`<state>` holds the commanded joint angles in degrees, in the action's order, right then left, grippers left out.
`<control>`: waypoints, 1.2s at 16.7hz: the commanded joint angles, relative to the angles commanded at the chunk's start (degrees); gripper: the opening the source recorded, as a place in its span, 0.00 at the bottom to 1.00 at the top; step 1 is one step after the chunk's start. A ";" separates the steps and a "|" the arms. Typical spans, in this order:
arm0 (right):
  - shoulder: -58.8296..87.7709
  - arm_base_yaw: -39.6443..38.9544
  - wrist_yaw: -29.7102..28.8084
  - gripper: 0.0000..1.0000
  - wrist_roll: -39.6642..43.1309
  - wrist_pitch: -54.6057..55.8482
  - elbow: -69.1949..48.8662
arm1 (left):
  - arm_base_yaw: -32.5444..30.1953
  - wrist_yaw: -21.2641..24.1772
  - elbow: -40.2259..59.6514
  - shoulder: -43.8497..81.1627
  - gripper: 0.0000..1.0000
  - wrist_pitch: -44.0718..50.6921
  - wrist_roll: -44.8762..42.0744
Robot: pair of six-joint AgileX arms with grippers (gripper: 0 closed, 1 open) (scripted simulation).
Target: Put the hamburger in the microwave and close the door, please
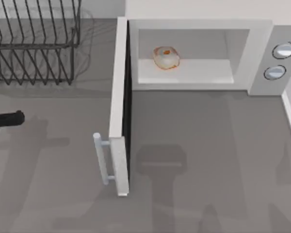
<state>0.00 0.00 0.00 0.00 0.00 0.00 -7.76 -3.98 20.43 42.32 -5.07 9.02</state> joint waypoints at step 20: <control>0.00 0.00 0.00 1.00 0.00 0.00 0.00 | -25.73 -18.17 19.22 22.14 0.00 31.38 14.96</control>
<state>0.00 0.00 0.00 0.00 0.00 0.00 -33.49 -22.15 39.64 64.46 26.31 23.99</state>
